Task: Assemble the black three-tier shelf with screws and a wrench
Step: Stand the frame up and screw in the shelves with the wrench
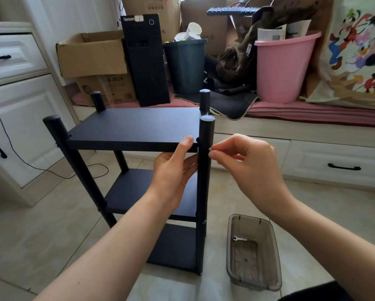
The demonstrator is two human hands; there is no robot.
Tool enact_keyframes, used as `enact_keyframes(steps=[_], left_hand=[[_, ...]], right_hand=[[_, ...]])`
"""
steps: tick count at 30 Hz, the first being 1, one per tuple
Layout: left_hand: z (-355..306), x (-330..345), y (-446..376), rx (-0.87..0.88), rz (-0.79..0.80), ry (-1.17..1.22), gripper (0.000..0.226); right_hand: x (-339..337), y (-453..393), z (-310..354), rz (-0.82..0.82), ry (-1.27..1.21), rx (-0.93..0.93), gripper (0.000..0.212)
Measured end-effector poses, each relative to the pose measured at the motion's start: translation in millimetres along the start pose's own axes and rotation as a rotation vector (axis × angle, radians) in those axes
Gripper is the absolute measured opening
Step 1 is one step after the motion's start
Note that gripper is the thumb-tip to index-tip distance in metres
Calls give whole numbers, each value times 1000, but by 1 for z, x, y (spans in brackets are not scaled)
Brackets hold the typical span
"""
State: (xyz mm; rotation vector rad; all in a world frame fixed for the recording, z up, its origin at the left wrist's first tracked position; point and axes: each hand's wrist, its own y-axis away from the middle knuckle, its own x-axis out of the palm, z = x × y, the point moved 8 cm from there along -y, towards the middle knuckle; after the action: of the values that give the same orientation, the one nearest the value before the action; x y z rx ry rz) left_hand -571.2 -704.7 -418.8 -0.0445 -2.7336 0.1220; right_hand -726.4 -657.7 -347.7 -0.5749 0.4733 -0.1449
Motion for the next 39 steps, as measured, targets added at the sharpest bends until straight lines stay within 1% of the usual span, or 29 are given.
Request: enact_keyframes(steps=[3,9,12,16,21,24,25,27,29,31,33,35,37,39], left_hand=[[0,1,1,3,14,-2,28],[-1,2,1,3,27,10,34],[-1,2,1,4,22,15,33],[-1,2,0,11,28,10,35],[1,2,0,0,22,17,33],[0,1,0,2,15,28,38],[1,1,-1,0,12,34,39],[1,1,-1,-4,9,43,38],[1,1,-1,-8,6,43,37],[1,2,-1,-7,12,31,33],[1,3,0,-7,22,21,28],[1,3,0,-7,27,23,25],[0,3,0,-4,38,18,30],[0,3,0,-2,45,5,35]], right_hand=[[1,0,-4,-7,-73,50,5],[-3,-2,-3,-57,-21,53,15],[-2,-1,2,-49,37,24,15],[2,1,13,-47,152,-68,14],[1,4,23,-64,265,-166,12],[8,9,37,-64,470,-354,12],[10,10,40,-63,534,-395,11],[13,11,41,-53,615,-420,10],[12,10,40,-46,599,-393,9],[8,8,37,-55,510,-342,10],[4,4,33,-67,421,-260,11],[2,1,23,-61,316,-139,11],[1,-1,15,-51,207,-43,13],[0,0,11,-44,146,-5,17]])
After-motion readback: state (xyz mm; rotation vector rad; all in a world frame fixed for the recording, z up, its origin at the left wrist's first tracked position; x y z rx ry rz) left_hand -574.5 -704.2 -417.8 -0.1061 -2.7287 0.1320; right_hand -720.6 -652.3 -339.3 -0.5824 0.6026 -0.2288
